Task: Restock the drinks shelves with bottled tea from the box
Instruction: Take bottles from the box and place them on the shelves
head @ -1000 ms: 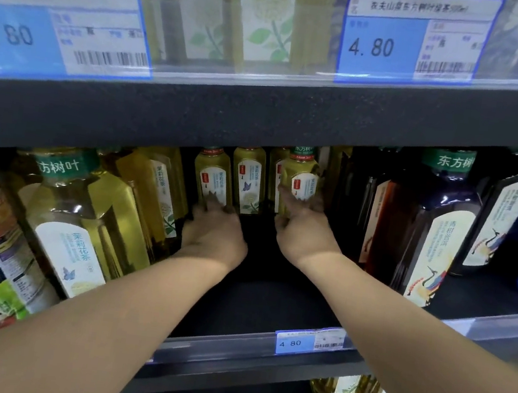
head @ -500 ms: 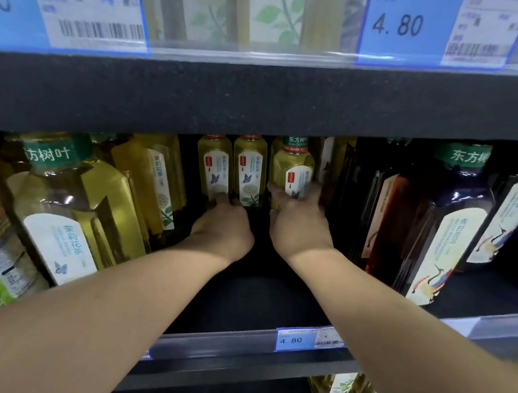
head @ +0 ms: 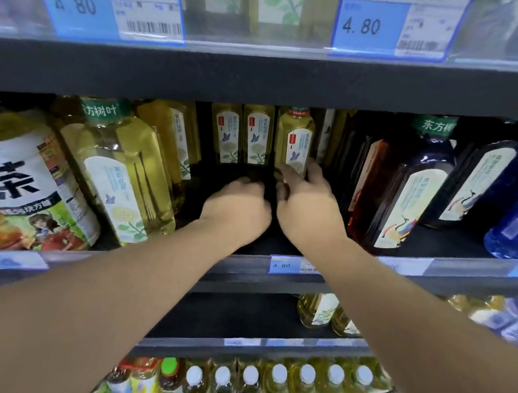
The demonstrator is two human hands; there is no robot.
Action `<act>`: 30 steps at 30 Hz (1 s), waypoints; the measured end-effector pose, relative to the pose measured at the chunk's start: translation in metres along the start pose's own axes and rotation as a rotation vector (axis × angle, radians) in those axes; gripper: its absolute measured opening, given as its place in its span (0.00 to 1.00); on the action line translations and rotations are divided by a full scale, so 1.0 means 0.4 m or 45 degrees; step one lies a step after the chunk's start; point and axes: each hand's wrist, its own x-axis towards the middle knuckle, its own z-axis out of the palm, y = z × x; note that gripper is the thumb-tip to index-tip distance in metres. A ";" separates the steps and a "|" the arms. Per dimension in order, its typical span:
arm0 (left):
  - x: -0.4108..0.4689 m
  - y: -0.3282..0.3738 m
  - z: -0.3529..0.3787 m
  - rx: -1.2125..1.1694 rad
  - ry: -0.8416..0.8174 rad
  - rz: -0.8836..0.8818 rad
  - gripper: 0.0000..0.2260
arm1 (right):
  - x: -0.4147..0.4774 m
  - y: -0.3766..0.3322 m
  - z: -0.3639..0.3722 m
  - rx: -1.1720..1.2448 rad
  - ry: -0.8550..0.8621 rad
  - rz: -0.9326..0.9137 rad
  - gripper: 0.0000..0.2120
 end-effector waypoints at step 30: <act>-0.919 -0.296 0.815 -0.005 -0.557 0.233 0.14 | -1.196 0.232 0.500 -0.042 -0.892 0.477 0.14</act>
